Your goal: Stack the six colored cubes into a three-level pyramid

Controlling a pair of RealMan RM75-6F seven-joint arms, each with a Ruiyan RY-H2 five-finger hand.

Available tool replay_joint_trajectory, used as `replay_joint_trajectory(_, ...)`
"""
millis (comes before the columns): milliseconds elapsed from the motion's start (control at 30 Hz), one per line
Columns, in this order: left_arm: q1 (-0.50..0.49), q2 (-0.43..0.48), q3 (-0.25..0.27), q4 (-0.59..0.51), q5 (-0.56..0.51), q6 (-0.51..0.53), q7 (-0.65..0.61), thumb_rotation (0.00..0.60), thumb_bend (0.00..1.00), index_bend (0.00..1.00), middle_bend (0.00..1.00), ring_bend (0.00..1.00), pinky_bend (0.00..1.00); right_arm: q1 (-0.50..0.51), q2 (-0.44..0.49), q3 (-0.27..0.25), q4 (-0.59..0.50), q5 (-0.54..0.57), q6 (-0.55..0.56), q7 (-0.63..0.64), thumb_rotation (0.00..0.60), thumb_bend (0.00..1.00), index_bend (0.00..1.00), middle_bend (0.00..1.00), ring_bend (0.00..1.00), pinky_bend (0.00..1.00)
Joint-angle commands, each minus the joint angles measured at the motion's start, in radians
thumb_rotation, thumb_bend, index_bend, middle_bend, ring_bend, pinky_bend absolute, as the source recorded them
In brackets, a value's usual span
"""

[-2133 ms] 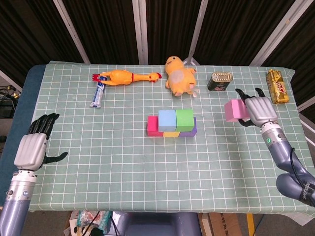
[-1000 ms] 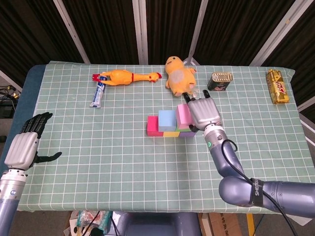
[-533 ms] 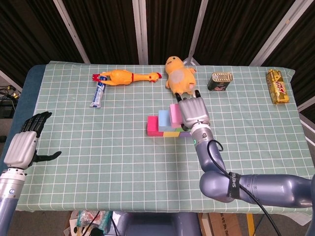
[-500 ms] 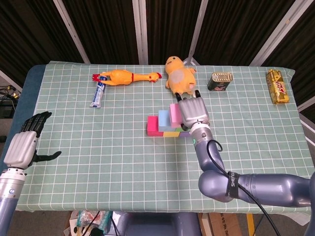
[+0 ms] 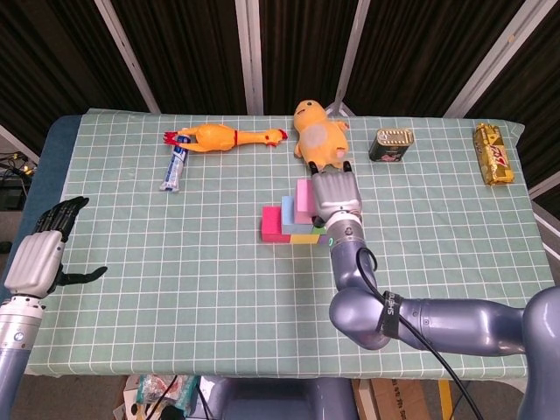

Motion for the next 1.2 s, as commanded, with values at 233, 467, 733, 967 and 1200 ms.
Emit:
replay_joint_trajectory(233,0.0,-0.001,-0.001,0.002,0.001,-0.003,-0.003,0.6,0.11,0.0,0.03,0.0,0.05,-0.01,-0.021,0.006,0.015,-0.011,0.004,-0.02,0.6,0.31,0.0,0.48,0.38,0.07)
replay_joint_trajectory(467,0.001,-0.002,-0.002,0.005,0.001,-0.006,-0.007,0.6,0.11,0.0,0.03,0.0,0.05,-0.022,-0.024,0.01,0.016,-0.033,0.0,-0.031,0.6,0.31,0.0,0.48,0.38,0.07)
replay_joint_trajectory(733,0.002,-0.003,-0.003,0.005,0.003,-0.004,-0.006,0.6,0.11,0.0,0.03,0.0,0.05,-0.033,-0.021,0.019,0.013,-0.041,0.0,-0.038,0.6,0.31,0.0,0.47,0.38,0.07)
replay_joint_trajectory(967,0.003,-0.004,-0.003,0.004,0.006,-0.001,-0.003,0.6,0.11,0.0,0.03,0.0,0.05,-0.046,-0.021,0.021,0.018,-0.046,-0.006,-0.041,0.6,0.31,0.0,0.47,0.38,0.07)
replay_joint_trajectory(1200,0.003,-0.005,-0.004,0.007,0.001,-0.003,0.0,0.6,0.11,0.0,0.03,0.0,0.05,-0.057,-0.023,0.016,0.027,-0.057,-0.015,-0.048,0.6,0.31,0.0,0.48,0.38,0.07)
